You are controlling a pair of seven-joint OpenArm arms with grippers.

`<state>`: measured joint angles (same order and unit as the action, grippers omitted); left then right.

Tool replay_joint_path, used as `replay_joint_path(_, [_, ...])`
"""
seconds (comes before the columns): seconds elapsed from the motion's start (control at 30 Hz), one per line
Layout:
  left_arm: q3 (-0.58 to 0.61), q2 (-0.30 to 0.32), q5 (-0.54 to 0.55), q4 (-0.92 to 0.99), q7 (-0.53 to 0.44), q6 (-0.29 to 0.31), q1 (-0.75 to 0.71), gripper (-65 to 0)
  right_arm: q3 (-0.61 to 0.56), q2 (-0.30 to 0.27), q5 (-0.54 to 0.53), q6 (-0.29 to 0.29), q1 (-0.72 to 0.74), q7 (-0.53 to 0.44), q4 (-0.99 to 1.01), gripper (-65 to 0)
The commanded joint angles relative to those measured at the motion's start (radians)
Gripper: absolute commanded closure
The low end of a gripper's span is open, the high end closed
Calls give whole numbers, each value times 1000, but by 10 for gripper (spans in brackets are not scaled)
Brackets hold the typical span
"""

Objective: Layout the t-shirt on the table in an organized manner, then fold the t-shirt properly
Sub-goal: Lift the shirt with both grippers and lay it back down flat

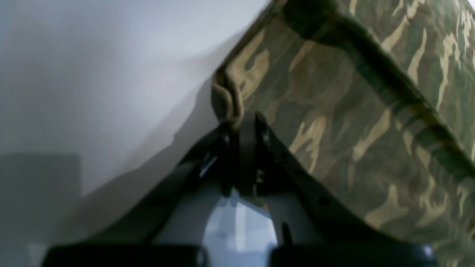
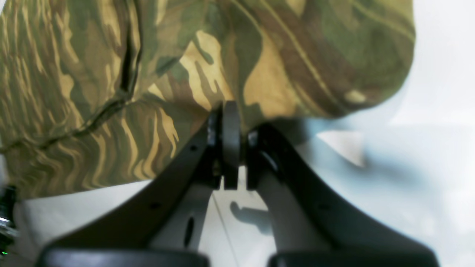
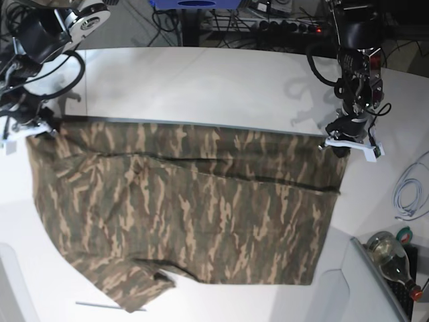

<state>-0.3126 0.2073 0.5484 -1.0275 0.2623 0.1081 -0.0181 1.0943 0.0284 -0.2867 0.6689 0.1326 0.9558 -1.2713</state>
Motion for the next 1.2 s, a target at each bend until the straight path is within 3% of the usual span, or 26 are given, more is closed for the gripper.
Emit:
replay_joint_path(0.0, [-9, 16, -1, -66, 2, -3, 5, 0, -3, -20, -10, 1, 14, 25, -67, -3])
replay_joint_path(0.1, [-12, 16, -1, -185, 87, -5, 10, 0, -73, -25, -9, -25, 35, 127, -192, -5])
replay_joint_path(0.2, [-9, 16, -1, -290, 156, -11, 45, 0, -159, -41, -9, -93, 80, 153, -268, -5])
replay_joint_path(0.33, [-3, 16, -1, -334, 256, -77, 197, 0, -289, -101, -13, -176, 193, 153, -268, -5])
replay_joint_path(0.43, [-3, 16, -1, -302, 311, -83, 360, 0, -378, -149, -13, -231, 318, 142, -227, -5])
replay_joint_path(0.6, [60, 14, -1, -188, 366, -86, 643, 0, -506, -269, -12, -239, 569, 62, -6, -5])
replay_joint_path(0.73, [92, 10, 2, -204, 369, -86, 717, 0, -560, -331, -13, -239, 688, 48, 41, -5])
replay_joint_path(0.83, [92, 8, 5, -304, 369, -115, 640, 0, -558, -365, -15, -237, 683, 108, -67, -5])
replay_joint_path(1.0, [66, 8, 5, -541, 365, -118, 363, 0, -556, -364, -16, -237, 459, 187, -333, -5])
replay_joint_path(1.17, [33, -2, 5, -615, 346, -118, 74, 0, -477, -256, -15, -239, 170, 180, -431, -5])
